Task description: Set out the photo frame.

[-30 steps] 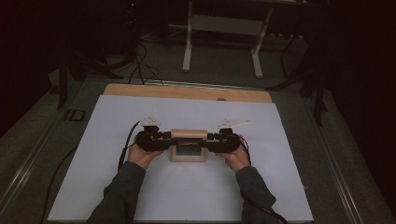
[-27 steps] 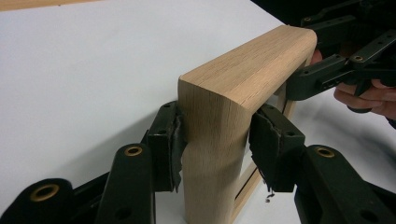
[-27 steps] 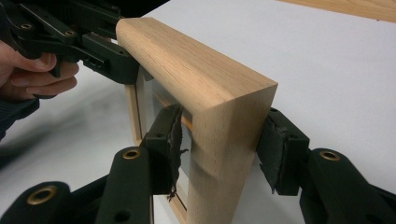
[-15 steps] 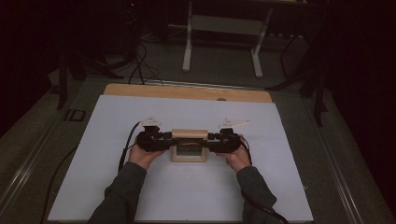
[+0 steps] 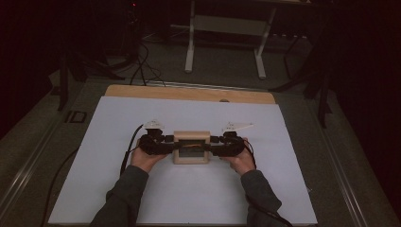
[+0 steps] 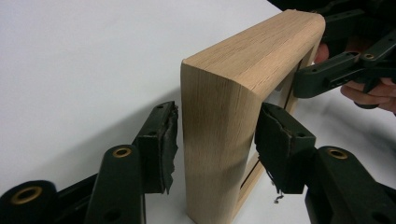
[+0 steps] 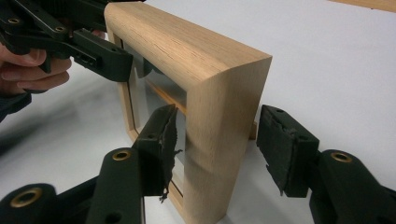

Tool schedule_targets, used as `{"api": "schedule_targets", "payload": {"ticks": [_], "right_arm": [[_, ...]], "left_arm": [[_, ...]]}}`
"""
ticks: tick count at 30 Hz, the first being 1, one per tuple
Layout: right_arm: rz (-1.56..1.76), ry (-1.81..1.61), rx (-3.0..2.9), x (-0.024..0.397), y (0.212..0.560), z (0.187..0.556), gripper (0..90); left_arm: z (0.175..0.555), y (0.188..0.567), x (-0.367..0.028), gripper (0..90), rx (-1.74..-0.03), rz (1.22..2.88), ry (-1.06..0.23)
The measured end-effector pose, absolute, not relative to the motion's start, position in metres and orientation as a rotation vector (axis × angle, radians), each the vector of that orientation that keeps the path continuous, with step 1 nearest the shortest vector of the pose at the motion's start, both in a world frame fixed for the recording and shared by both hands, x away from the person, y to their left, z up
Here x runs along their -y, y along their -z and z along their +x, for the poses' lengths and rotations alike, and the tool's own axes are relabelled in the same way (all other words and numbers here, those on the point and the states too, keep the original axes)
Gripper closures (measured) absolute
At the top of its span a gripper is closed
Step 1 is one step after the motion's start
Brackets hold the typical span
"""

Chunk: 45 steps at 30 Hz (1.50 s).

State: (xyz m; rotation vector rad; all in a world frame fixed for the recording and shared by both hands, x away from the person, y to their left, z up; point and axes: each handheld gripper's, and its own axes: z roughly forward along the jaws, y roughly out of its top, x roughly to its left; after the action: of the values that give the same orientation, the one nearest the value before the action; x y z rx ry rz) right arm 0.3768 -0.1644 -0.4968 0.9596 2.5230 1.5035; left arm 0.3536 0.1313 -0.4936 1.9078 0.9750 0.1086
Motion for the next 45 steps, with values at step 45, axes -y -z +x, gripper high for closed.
{"api": "schedule_targets", "payload": {"ticks": [45], "right_arm": [[0.923,-1.370,-2.546,0.206,0.484,0.355,58.8]], "left_arm": [[0.309,0.483,-0.199,49.7,-1.030,1.903,-0.235]]}}
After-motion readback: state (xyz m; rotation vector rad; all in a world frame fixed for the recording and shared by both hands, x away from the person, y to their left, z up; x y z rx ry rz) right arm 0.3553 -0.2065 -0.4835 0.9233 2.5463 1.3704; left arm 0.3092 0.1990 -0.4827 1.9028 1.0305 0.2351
